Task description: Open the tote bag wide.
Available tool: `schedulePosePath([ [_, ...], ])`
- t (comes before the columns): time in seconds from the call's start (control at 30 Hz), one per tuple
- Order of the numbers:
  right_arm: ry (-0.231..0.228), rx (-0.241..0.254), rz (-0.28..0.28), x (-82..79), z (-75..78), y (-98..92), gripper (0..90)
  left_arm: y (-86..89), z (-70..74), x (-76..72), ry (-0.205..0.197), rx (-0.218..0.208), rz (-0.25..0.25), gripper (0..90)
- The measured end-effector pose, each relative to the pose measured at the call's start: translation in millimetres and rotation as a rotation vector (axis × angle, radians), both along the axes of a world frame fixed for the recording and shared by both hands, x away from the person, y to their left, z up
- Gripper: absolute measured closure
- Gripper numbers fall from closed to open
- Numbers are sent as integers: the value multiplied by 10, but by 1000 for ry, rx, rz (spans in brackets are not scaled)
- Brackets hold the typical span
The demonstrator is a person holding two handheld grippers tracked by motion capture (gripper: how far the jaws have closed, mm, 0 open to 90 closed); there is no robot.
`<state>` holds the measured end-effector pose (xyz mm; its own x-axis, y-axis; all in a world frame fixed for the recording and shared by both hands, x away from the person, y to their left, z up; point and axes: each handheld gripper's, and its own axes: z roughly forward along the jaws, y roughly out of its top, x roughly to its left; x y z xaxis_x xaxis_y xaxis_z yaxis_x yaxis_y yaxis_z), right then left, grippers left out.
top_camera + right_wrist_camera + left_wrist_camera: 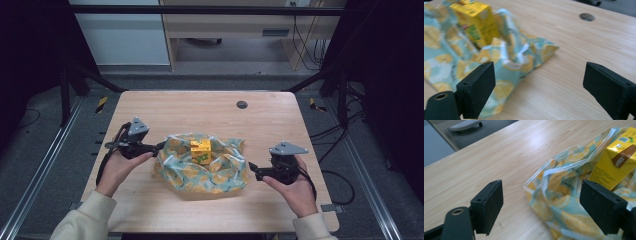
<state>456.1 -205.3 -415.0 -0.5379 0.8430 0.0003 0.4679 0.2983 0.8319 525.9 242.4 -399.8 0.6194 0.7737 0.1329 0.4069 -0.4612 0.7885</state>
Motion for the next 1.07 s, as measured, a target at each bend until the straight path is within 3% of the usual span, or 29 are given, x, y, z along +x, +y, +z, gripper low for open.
schedulePosePath([
  [0.2, 15, 32, -83, 146, -39, -215, 66, 282, -54, -21, 18, -12, 60, 135],
  [0.37, 50, 6, -143, 252, -179, -331, 64, 483, -157, -45, 20, -16, 112, 115],
  [0.53, 72, -28, -185, 292, -333, -396, 67, 629, -313, -68, 52, 5, 137, 90],
  [0.73, 104, -38, -204, 290, -499, -442, 72, 768, -529, -123, 92, 9, 161, 79],
  [0.83, 104, -23, -212, 248, -531, -470, 72, 841, -640, -181, 83, 49, 186, 79],
  [0.93, 130, -25, -220, 193, -622, -505, 72, 892, -687, -217, 95, 95, 180, 79],
  [1.07, 149, -37, -236, 177, -708, -551, 67, 944, -704, -233, 94, 64, 210, 79],
])
